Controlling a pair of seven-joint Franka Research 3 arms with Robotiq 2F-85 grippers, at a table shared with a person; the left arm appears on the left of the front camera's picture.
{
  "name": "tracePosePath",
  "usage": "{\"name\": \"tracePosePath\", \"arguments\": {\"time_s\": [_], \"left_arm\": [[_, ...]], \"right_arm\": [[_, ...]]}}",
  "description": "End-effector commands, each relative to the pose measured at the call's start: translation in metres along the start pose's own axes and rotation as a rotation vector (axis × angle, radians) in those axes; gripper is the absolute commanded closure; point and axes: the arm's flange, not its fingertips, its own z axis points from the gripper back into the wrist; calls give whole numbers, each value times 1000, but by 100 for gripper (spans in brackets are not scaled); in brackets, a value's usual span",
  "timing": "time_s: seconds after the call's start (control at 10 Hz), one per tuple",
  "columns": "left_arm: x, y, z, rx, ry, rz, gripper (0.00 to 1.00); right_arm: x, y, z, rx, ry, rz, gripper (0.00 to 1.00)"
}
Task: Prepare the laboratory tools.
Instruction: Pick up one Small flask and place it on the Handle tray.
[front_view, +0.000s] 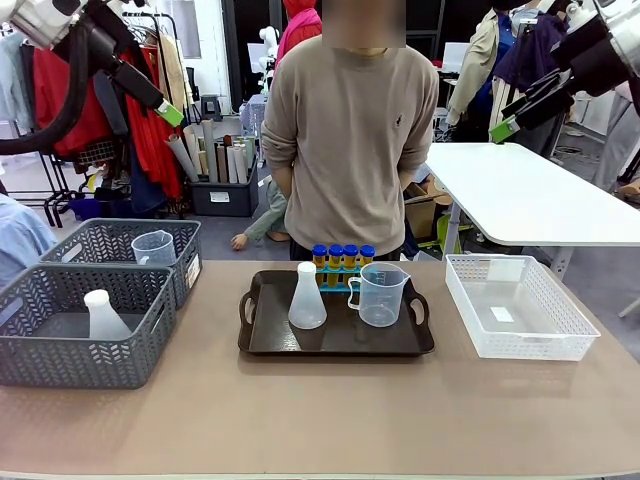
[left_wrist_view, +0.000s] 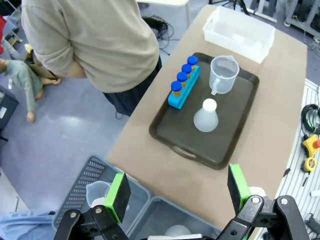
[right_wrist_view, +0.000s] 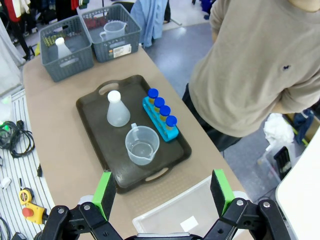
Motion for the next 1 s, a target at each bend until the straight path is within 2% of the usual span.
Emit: {"name": "tracePosePath", "arguments": {"time_s": [0.0, 0.9], "left_arm": [[-3, 0, 3, -4, 3, 9, 0], [-3, 0, 3, -4, 3, 9, 0]], "right_arm": [[0, 0, 0, 11, -18, 1, 0], [0, 0, 0, 11, -18, 1, 0]]}}
